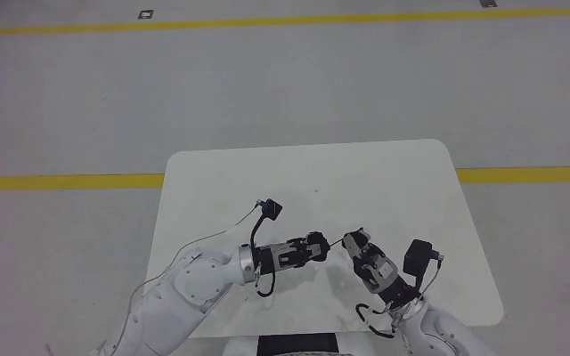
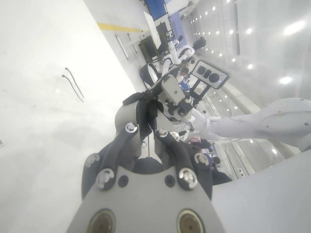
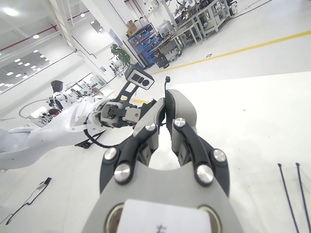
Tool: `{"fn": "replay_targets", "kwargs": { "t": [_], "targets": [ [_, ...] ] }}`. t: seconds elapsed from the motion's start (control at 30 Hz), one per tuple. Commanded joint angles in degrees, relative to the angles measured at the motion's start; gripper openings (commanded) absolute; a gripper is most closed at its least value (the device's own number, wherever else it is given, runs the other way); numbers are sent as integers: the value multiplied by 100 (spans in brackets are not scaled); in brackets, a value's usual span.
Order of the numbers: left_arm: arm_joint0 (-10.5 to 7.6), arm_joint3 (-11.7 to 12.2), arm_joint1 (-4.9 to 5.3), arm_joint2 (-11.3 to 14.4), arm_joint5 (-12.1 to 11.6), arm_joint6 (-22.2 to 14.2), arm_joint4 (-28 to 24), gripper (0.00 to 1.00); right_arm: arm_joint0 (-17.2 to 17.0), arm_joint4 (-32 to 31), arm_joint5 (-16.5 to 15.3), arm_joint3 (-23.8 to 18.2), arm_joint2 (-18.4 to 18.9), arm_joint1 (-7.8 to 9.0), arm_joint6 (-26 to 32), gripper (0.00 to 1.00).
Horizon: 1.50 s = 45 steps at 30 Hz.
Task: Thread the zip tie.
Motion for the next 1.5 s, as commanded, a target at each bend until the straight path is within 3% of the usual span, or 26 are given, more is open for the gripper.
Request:
{"fn": "replay_targets", "kwargs": {
  "t": [0.0, 1.47],
  "targets": [
    [-5, -4, 6, 0, 0, -13, -7, 0, -11, 57, 0, -19, 5, 17, -48, 0],
    [-155, 25, 64, 173, 0, -42, -89, 0, 124, 493, 0, -21, -220, 504, -361, 0]
  ]
}}
